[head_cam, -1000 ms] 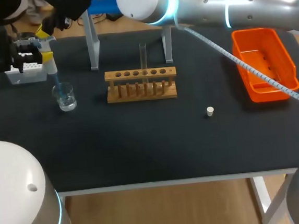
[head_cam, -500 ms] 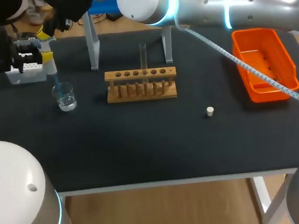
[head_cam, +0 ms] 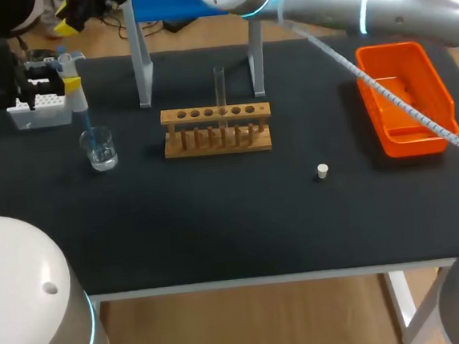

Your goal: Invert the test tube, pick up the pipette, mount the tip to pipette, aspirate from beaker and dispense into the tube, eject the tip, return the pipette, and cap with the stopper.

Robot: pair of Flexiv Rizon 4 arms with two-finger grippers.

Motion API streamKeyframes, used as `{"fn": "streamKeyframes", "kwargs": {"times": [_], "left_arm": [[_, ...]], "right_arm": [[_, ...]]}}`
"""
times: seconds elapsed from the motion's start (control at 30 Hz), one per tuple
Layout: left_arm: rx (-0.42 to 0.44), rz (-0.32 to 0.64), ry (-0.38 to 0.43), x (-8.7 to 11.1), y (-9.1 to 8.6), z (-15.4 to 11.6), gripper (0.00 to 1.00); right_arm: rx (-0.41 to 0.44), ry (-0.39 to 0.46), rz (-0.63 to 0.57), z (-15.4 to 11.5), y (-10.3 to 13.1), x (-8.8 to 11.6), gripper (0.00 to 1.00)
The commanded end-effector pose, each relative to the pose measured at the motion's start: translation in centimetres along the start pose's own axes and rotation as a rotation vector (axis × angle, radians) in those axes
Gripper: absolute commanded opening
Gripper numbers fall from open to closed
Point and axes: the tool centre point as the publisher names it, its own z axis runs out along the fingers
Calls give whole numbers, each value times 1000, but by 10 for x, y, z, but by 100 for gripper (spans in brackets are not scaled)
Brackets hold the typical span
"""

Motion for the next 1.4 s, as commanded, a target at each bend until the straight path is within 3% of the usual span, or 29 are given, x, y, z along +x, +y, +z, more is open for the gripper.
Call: {"fn": "streamKeyframes", "kwargs": {"times": [0.03,0.53,0.83,1.1,1.4], "left_arm": [[-2,0,-2,1,-1,0,0],[-2,0,-2,1,-1,0,0],[-2,0,-2,1,-1,0,0],[-2,0,-2,1,-1,0,0],[-2,0,-2,1,-1,0,0]], "right_arm": [[5,12,-17,-41,-1,6,100],[4,68,-105,-161,-42,29,100],[-14,18,-73,-223,-82,40,100],[-19,-33,-59,-252,-123,52,100],[-51,-72,-64,-257,-167,63,100]]}}
